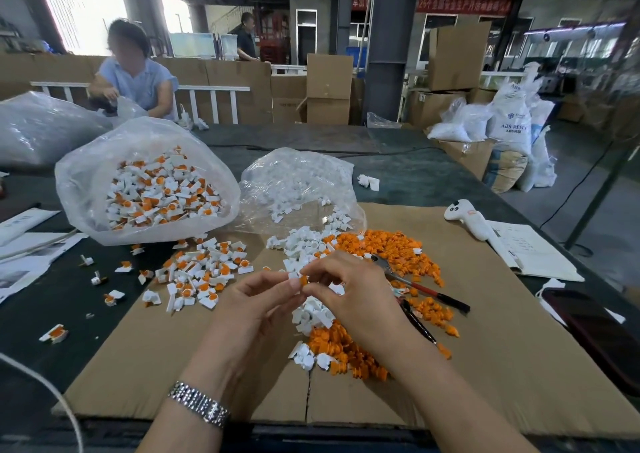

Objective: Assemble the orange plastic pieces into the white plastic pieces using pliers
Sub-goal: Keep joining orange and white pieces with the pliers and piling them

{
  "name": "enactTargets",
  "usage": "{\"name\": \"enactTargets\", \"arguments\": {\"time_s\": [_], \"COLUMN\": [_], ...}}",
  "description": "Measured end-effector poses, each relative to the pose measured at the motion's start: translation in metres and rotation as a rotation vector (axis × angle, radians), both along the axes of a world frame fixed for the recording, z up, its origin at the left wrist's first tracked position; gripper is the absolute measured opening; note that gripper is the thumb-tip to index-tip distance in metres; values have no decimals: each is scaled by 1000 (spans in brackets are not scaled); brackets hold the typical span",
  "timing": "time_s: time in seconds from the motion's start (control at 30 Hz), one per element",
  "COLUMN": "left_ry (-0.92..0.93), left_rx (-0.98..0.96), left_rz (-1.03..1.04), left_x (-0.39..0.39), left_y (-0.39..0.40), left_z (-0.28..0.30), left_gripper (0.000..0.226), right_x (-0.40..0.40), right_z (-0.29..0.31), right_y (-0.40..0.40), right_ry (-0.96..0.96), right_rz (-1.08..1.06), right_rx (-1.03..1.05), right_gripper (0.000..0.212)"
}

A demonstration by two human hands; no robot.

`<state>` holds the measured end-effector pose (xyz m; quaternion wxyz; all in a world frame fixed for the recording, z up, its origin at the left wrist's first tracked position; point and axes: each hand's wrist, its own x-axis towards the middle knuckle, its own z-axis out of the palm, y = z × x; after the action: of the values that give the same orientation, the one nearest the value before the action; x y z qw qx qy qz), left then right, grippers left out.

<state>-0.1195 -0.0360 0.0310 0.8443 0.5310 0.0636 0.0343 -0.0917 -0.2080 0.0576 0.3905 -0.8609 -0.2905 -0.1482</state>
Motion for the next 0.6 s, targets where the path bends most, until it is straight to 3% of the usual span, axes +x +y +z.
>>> {"name": "enactTargets", "arguments": {"time_s": [0.3, 0.4, 0.5, 0.6], "left_ry": [86, 131, 174, 200], "left_rx": [21, -68, -73, 0], "left_rz": [33, 18, 25, 63], "left_x": [1, 2, 5, 7], "left_y": [-1, 2, 5, 6], "left_z": [3, 0, -4, -6], "left_gripper": [10, 5, 8, 13], "right_x": [2, 16, 38, 50], "right_z": [-7, -9, -15, -24], "right_y": [-2, -17, -46, -65], "right_ry": [46, 165, 206, 354], "right_rz": [27, -113, -483, -606], "right_rx": [-23, -22, -443, -735], "right_gripper": [29, 37, 51, 65]}}
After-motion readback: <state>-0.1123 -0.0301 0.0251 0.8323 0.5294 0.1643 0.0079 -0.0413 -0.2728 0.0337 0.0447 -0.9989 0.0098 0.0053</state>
